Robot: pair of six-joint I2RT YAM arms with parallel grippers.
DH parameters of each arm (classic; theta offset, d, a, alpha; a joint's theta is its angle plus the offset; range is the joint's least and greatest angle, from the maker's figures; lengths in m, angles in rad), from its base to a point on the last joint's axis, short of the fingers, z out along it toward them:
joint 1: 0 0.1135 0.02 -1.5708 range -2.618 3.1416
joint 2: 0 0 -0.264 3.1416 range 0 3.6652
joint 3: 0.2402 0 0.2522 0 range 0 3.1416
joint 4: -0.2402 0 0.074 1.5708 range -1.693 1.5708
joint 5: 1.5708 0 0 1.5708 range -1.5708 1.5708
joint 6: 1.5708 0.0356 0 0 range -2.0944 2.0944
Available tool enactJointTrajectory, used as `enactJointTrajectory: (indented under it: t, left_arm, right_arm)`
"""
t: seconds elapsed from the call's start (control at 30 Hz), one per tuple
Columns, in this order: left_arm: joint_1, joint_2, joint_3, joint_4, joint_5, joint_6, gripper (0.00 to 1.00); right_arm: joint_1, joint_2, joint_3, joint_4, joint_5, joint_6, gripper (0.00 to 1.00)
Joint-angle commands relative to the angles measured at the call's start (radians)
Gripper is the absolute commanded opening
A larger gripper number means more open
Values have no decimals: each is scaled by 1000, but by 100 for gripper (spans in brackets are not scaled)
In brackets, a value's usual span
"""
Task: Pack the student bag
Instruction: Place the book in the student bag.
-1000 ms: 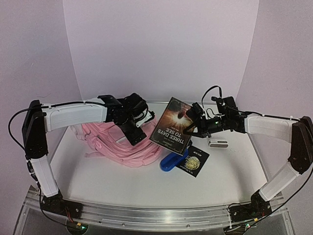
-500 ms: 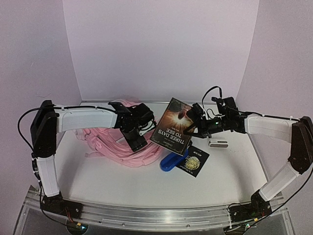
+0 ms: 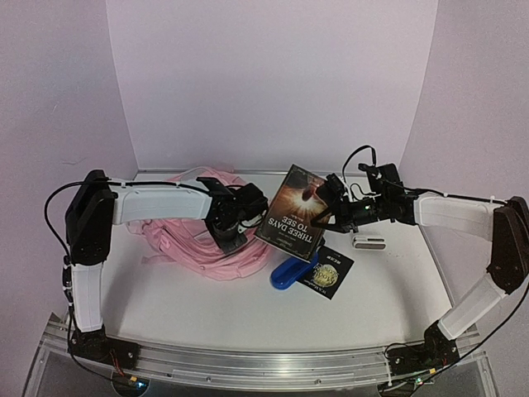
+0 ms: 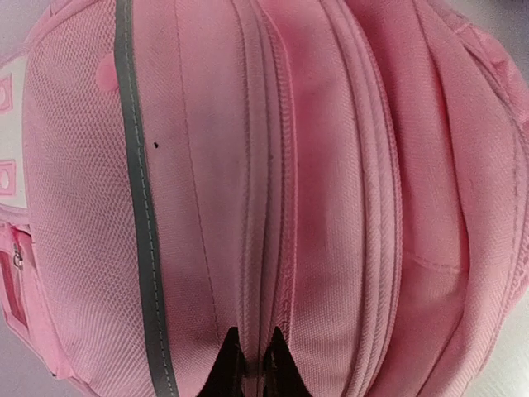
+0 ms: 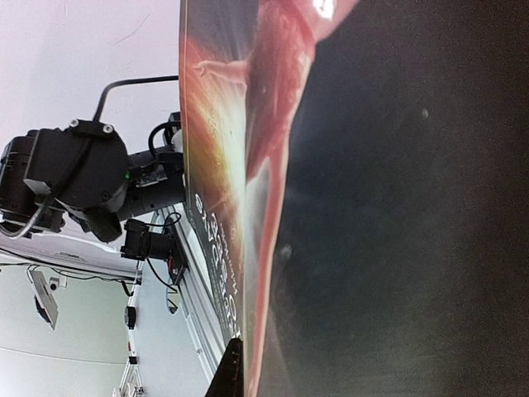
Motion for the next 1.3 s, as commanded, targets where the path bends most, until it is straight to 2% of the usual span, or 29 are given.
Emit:
enactJointTrajectory:
  t: [0.0, 0.17, 0.33, 0.4, 0.5, 0.7, 0.93, 1.1, 1.27]
  left_arm:
    - [15, -178, 58, 35, 43, -50, 0]
    - [50, -311, 60, 92, 132, -123, 0]
    - [161, -445, 2, 189, 346, -225, 0]
    - [202, -495, -29, 234, 438, -254, 0]
    - [217, -530, -46, 282, 498, -276, 0]
    - [217, -518, -16, 296, 513, -319, 0]
    - [218, -523, -29, 334, 525, -355, 0]
    - [217, -550, -61, 367, 568, -365, 0]
    - [217, -564, -79, 371, 588, -368, 0]
  right_arm:
    - [-5, -23, 21, 72, -30, -4, 0]
    - [-5, -31, 20, 72, -43, -7, 0]
    - [-2, -25, 4, 90, -83, 19, 0]
    - [10, -14, -6, 152, -89, 63, 0]
    - [49, 27, 7, 191, -59, 107, 0]
    - [151, 164, 110, 288, 2, 245, 0]
    - [234, 350, 158, 632, 61, 599, 0]
    - [273, 516, 279, 719, 139, 731, 0]
    - [311, 637, 414, 696, 229, 799, 0]
